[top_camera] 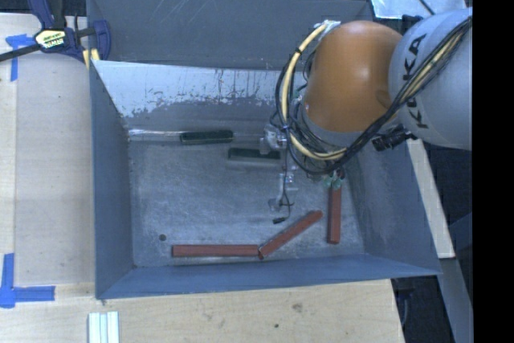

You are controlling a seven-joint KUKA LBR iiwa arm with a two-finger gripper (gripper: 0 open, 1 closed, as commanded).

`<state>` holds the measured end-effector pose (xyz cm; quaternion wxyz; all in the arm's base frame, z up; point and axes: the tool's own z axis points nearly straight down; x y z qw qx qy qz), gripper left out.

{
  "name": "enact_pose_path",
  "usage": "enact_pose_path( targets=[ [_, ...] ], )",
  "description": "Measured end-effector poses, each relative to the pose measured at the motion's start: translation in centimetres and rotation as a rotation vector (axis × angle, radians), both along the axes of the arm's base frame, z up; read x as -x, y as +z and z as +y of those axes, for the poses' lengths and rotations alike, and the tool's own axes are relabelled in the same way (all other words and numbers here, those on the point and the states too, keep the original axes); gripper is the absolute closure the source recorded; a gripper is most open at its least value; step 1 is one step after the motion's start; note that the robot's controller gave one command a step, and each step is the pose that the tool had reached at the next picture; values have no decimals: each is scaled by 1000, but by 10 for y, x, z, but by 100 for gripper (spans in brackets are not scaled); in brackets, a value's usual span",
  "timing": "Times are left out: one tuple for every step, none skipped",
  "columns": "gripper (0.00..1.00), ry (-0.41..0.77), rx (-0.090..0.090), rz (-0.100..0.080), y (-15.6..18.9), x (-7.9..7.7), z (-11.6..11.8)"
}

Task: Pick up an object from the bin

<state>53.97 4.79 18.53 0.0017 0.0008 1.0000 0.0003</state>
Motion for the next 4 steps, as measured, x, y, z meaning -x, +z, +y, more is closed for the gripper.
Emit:
enact_pose_path(
  targets=[
    [0,0,0,0,0,0,0],
    [0,-88,4,0,-83,26,-33],
    [0,-176,0,7,-117,50,-9],
    [0,-105,-2,-1,-110,46,-52]
  ],
)
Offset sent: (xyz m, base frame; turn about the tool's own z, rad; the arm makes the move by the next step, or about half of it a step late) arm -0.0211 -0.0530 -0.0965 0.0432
